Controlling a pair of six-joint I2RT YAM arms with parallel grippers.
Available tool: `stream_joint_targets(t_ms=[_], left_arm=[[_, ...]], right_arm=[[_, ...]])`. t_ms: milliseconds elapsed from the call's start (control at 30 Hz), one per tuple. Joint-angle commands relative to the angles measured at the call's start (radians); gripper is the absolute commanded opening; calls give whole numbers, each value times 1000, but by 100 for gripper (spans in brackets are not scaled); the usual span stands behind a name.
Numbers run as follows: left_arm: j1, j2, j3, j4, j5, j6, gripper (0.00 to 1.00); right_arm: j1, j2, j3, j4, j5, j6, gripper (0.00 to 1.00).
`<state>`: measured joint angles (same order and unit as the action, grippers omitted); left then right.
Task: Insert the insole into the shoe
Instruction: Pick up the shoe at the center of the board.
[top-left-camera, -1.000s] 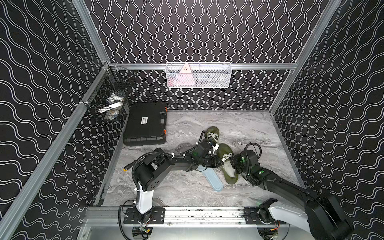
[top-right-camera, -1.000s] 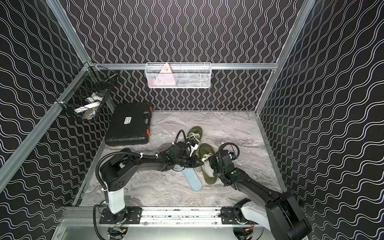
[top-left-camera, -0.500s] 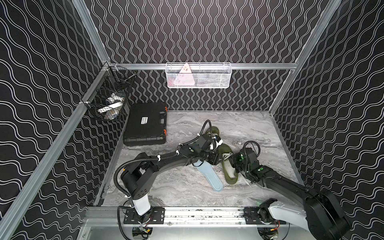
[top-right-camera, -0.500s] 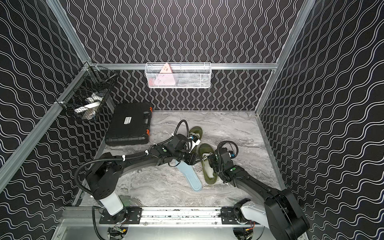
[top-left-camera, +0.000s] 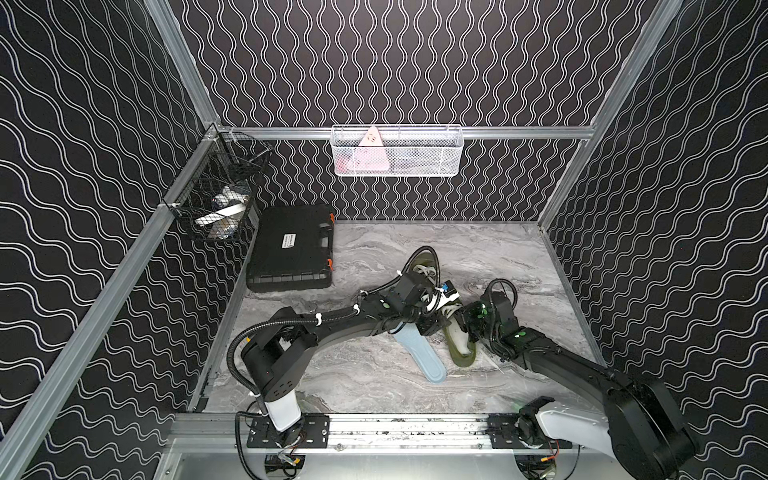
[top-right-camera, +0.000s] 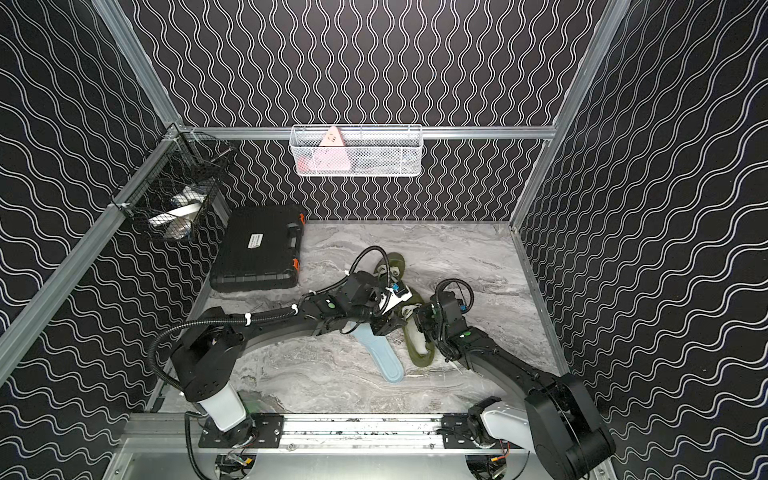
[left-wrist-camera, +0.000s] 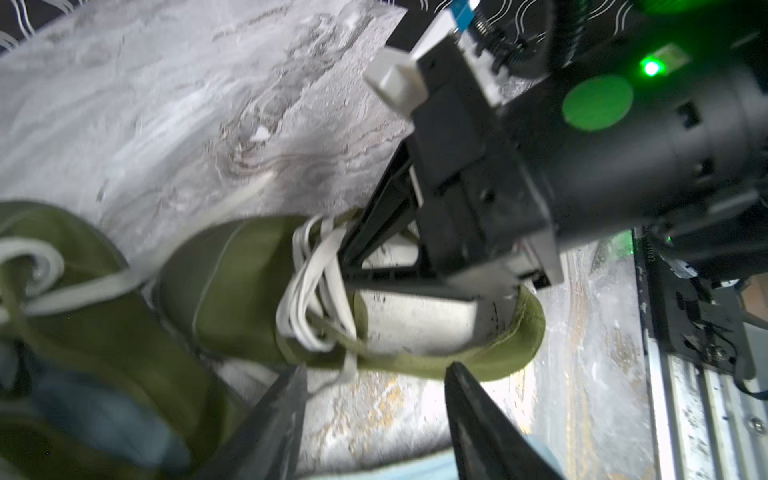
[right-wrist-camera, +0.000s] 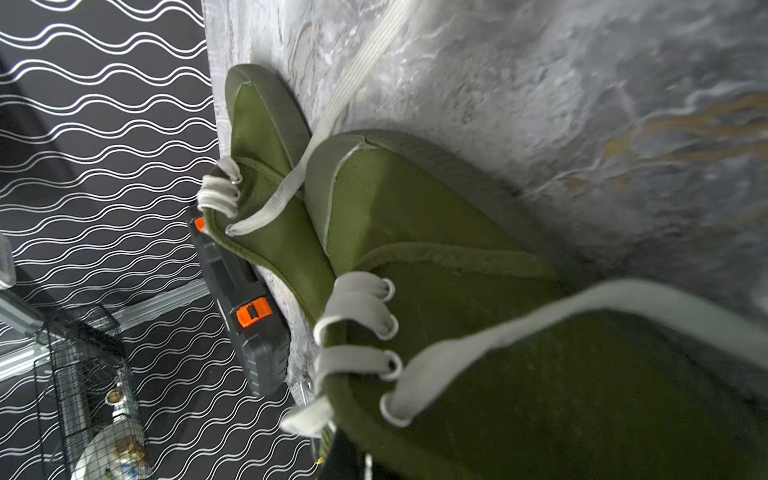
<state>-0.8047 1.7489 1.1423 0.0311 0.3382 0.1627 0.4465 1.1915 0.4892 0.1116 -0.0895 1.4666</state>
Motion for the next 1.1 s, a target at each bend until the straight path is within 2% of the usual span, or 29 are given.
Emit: stream_joint_targets(t_ms=[0, 167, 267, 600, 867, 967, 1067], left_arm=[[1, 20, 20, 50, 25, 79, 58], [1, 76, 68, 13, 17, 104, 58], [0, 89, 55, 57, 21, 91, 58], [0, 156, 112, 26, -30, 109, 58], [0, 195, 144, 24, -86, 86, 54], [1, 211, 169, -3, -111, 74, 47], [1, 225, 191, -23, -131, 65, 30]], right_arm=[[-17, 3, 19, 50, -15, 20, 0], [-23, -6, 26, 36, -22, 19, 0], [-26, -6, 21, 59, -37, 39, 0], [-29, -18, 11, 84, -70, 74, 0], [-29, -25, 9, 108, -90, 105, 0], [-29, -20, 3, 122, -104, 120, 0], [-29, -18, 3, 123, -113, 123, 0]])
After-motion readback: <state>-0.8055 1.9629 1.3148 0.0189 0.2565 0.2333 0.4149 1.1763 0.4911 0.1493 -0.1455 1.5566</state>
